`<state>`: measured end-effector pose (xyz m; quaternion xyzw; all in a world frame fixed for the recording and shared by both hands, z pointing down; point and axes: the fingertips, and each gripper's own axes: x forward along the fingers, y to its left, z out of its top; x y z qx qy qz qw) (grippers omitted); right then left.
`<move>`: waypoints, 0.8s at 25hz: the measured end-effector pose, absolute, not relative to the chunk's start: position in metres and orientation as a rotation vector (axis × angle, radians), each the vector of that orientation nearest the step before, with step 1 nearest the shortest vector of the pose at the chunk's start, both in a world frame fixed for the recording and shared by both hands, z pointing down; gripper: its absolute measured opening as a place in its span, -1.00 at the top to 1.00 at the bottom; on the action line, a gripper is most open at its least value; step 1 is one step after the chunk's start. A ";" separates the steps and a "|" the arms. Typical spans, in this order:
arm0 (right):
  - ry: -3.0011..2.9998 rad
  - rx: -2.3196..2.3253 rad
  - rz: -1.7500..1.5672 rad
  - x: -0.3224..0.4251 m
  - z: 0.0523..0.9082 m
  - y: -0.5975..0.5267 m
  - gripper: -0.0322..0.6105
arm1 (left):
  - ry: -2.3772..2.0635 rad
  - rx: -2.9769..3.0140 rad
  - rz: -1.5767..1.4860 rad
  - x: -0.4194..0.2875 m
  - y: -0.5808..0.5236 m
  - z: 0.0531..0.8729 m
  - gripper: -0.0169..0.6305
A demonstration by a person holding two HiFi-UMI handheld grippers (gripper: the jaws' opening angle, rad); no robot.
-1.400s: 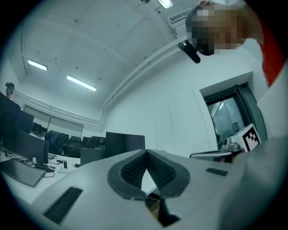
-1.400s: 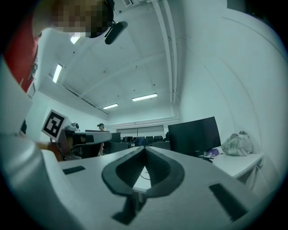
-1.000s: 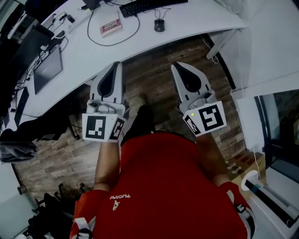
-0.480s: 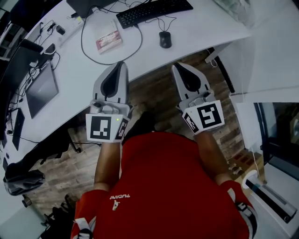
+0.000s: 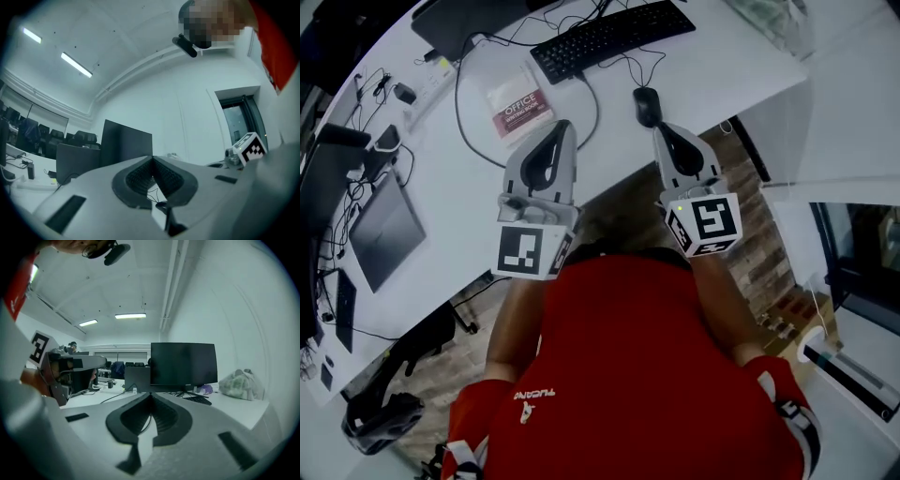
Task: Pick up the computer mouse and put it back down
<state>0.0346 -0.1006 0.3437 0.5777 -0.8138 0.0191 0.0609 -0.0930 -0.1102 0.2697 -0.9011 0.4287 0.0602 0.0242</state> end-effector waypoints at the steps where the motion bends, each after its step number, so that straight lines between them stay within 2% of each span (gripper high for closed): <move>1: -2.436 1.760 0.068 0.035 0.349 -0.108 0.88 | 1.308 -2.803 0.190 -0.092 -0.116 0.272 0.92; 3: -2.392 1.771 0.094 0.036 0.360 -0.121 0.88 | 1.280 -2.828 0.197 -0.090 -0.128 0.277 0.92; 5: -2.356 1.766 0.126 0.036 0.373 -0.133 0.74 | 1.269 -2.846 0.202 -0.089 -0.139 0.281 0.92; 10: -2.263 1.761 0.206 0.044 0.405 -0.160 0.58 | 1.278 -2.873 0.205 -0.086 -0.163 0.289 0.92; 20: -2.078 1.733 0.455 0.071 0.482 -0.207 0.02 | 1.363 -2.901 0.172 -0.077 -0.198 0.317 0.92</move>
